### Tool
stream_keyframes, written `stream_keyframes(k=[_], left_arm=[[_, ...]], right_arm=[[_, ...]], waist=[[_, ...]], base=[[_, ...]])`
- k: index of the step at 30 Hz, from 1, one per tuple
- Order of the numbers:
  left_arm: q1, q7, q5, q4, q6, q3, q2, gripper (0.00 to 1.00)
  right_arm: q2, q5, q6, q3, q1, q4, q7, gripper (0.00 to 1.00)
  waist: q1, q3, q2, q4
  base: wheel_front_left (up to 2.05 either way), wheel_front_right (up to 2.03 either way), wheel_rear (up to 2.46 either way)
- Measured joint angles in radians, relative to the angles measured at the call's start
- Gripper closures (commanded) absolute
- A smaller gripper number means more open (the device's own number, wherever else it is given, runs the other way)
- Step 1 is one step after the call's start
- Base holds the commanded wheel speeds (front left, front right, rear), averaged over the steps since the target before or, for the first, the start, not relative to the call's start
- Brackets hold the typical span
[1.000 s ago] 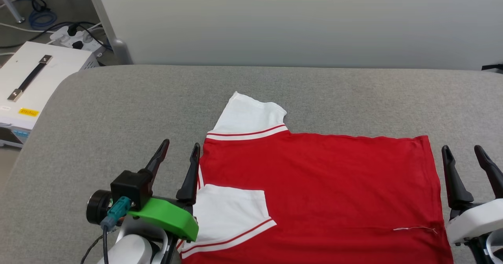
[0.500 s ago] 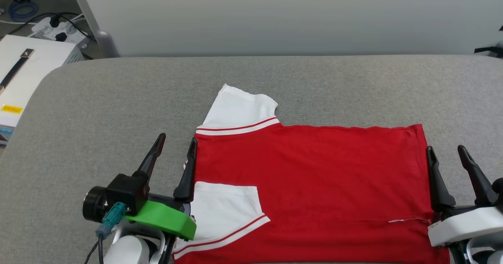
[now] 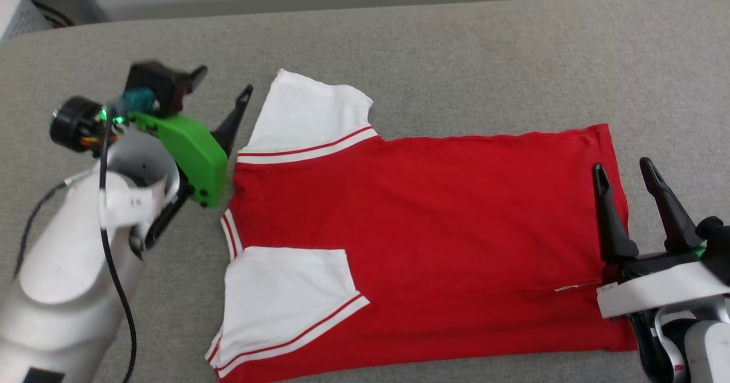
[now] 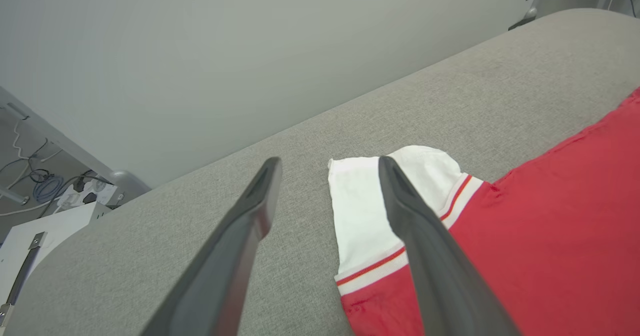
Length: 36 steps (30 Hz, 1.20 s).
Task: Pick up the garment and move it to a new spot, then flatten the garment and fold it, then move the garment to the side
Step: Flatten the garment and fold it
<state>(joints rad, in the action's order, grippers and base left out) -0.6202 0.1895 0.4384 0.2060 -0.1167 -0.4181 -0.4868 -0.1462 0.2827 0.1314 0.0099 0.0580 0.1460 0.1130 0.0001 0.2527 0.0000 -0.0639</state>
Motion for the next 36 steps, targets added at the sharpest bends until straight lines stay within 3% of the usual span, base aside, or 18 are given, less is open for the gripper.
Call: stream_keyframes(k=[9, 15, 25, 26, 27, 28, 36], left_arm=[[-0.332, 0.449, 0.263, 0.169, -0.011, -0.151, -0.109, 0.00], [-0.450, 0.552, 0.331, 0.271, -0.011, -0.212, -0.127, 0.00], [-0.539, 0.583, 0.345, 0.472, -0.011, -0.222, -0.115, 0.00], [-0.554, 0.603, 0.353, 0.501, -0.011, -0.220, -0.112, 0.12], [-0.560, 0.618, 0.359, 0.508, -0.010, -0.220, -0.110, 0.89], [-0.565, 0.631, 0.366, 0.511, -0.010, -0.219, -0.110, 1.00], [-0.549, 0.593, 0.409, 0.519, -0.011, -0.217, -0.078, 1.00]], right_arm=[[0.011, 0.005, 0.000, 0.048, 0.067, -0.040, 0.049, 0.00], [0.014, 0.013, 0.000, 0.075, 0.095, -0.055, 0.068, 0.00], [0.018, 0.022, 0.000, 0.108, 0.126, -0.066, 0.090, 0.00], [0.019, 0.022, 0.000, 0.109, 0.129, -0.068, 0.095, 0.00], [0.019, 0.022, 0.000, 0.108, 0.129, -0.069, 0.095, 0.00], [0.019, 0.022, 0.000, 0.107, 0.129, -0.071, 0.095, 0.00], [0.018, 0.020, 0.000, 0.098, 0.129, -0.070, 0.092, 0.00]], waist=[[0.0001, 0.118, 0.0000, -0.096], [0.0001, 0.181, 0.0000, -0.156], [0.0000, 0.267, 0.0000, -0.231], [-0.0001, 0.281, 0.0000, -0.245], [0.0000, 0.285, 0.0000, -0.248], [-0.0001, 0.288, 0.0000, -0.249], [-0.0001, 0.268, 0.0000, -0.229]], base=[[0.00, 0.00, 0.00], [0.00, 0.00, 0.00], [0.00, 0.00, 0.00], [0.00, 0.00, 0.00], [0.00, 0.00, 0.00], [0.00, 0.00, 0.00], [0.00, 0.00, 0.00]])
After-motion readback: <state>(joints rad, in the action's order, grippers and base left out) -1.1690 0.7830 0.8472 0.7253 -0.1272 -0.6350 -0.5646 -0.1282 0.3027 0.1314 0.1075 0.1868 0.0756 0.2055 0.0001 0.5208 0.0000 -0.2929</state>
